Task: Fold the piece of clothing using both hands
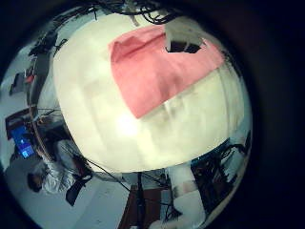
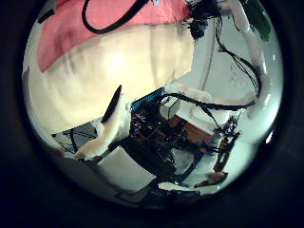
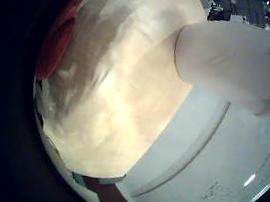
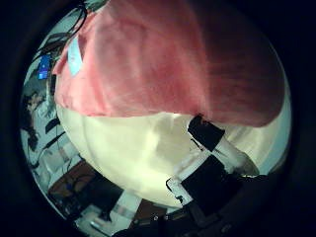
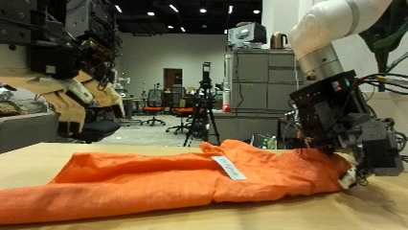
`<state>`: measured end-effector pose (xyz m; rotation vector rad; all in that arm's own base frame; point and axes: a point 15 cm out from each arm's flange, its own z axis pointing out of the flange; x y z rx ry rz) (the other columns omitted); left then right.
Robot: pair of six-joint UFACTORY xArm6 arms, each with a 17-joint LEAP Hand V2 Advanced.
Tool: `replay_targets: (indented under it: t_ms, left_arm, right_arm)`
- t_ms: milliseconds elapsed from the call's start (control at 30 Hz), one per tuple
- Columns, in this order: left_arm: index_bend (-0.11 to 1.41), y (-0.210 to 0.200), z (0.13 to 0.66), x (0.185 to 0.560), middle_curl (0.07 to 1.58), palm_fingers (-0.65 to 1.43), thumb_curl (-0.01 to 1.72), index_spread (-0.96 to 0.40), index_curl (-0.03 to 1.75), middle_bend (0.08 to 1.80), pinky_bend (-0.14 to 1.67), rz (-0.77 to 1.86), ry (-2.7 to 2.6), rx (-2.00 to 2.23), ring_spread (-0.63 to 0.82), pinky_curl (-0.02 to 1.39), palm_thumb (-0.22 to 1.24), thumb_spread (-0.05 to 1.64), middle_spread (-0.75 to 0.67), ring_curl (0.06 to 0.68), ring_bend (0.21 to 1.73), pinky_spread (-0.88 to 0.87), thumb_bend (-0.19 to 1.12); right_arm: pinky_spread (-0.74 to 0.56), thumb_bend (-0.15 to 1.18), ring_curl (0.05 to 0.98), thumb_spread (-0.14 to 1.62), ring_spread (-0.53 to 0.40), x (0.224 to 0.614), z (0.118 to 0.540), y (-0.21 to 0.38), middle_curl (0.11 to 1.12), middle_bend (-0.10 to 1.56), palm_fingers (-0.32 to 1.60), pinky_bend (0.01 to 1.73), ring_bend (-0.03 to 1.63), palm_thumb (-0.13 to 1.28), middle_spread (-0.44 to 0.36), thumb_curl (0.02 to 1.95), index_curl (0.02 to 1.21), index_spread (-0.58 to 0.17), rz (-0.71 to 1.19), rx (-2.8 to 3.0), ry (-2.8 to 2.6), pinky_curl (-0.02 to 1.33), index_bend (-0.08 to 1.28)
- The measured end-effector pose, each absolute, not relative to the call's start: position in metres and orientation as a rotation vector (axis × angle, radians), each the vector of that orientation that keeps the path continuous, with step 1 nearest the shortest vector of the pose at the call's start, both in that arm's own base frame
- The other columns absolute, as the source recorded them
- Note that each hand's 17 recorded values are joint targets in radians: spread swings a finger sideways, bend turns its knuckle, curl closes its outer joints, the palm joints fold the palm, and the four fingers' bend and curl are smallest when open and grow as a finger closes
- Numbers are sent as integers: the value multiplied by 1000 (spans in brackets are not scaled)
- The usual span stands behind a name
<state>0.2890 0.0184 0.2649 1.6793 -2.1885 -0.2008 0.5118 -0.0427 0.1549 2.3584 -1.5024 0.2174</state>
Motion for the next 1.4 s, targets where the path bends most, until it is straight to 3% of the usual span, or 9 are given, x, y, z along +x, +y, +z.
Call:
replay_targets:
  t_ms: [167, 367, 467, 500, 567, 700, 867, 1067, 1400]
  left_arm:
    - [173, 19, 266, 293, 314, 142, 303, -112, 349, 183, 388, -199, -2192, 1679, 275, 356, 510, 1153, 94, 228, 517, 173, -18]
    - [174, 19, 268, 302, 312, 145, 302, -113, 347, 182, 386, -193, -2195, 1678, 270, 354, 510, 1153, 97, 227, 524, 166, -18]
    - [176, 20, 268, 306, 311, 146, 302, -112, 348, 181, 385, -196, -2194, 1673, 269, 354, 510, 1153, 99, 225, 524, 165, -18]
    - [177, 19, 268, 307, 311, 147, 302, -113, 349, 181, 385, -192, -2198, 1669, 269, 354, 510, 1153, 99, 225, 523, 165, -18]
    - [180, 18, 268, 309, 310, 149, 302, -118, 351, 179, 382, -185, -2199, 1666, 268, 353, 510, 1153, 96, 223, 521, 165, -18]
    - [178, 17, 269, 314, 308, 150, 304, -121, 353, 179, 385, -173, -2201, 1665, 268, 351, 514, 1156, 95, 222, 520, 165, -17]
    - [180, 19, 267, 317, 306, 153, 304, -121, 356, 178, 387, -176, -2201, 1661, 268, 349, 514, 1156, 94, 219, 519, 165, -18]
    - [179, 23, 269, 319, 303, 154, 303, -121, 357, 178, 388, -172, -2201, 1661, 263, 348, 519, 1155, 94, 219, 523, 165, -17]
    - [181, 37, 277, 314, 301, 156, 301, -122, 361, 177, 388, -147, -2200, 1673, 255, 347, 521, 1154, 94, 218, 527, 157, -18]
  right_arm:
    - [-85, -22, 282, 959, -144, 519, 145, -41, 339, 288, 526, 370, 442, 786, -120, 381, 271, -349, 200, 2364, -1472, 304, 158]
    - [-483, -26, 307, 928, -432, 516, 149, -44, 405, 477, 1168, 524, 580, 797, -268, 395, 320, -470, 186, 2374, -1442, 318, 258]
    - [-590, -26, 355, 911, -470, 514, 157, -45, 465, 615, 1428, 607, 667, 803, -260, 398, 413, -463, 181, 2378, -1437, 352, 444]
    - [-602, -24, 361, 909, -471, 510, 161, -48, 471, 634, 1428, 612, 683, 806, -258, 400, 424, -460, 172, 2373, -1438, 353, 474]
    - [-646, -2, 405, 907, -432, 502, 171, -57, 518, 757, 1521, 643, 789, 859, -203, 419, 496, -406, 160, 2367, -1443, 363, 638]
    - [-640, 24, 469, 906, -337, 483, 177, -62, 576, 917, 1499, 755, 955, 978, -156, 477, 568, -341, 112, 2383, -1463, 409, 794]
    - [-528, 79, 538, 935, -253, 439, 192, -68, 650, 1101, 1412, 950, 1149, 1106, -132, 570, 644, -276, 23, 2443, -1516, 505, 960]
    - [-434, 82, 578, 954, -212, 395, 224, -92, 695, 1210, 1308, 1089, 1269, 1136, -121, 649, 688, -237, 9, 2461, -1554, 577, 1062]
    - [-377, 58, 590, 970, -195, 359, 272, -101, 718, 1275, 1239, 1158, 1331, 1133, -113, 750, 712, -206, 2, 2481, -1635, 609, 1131]
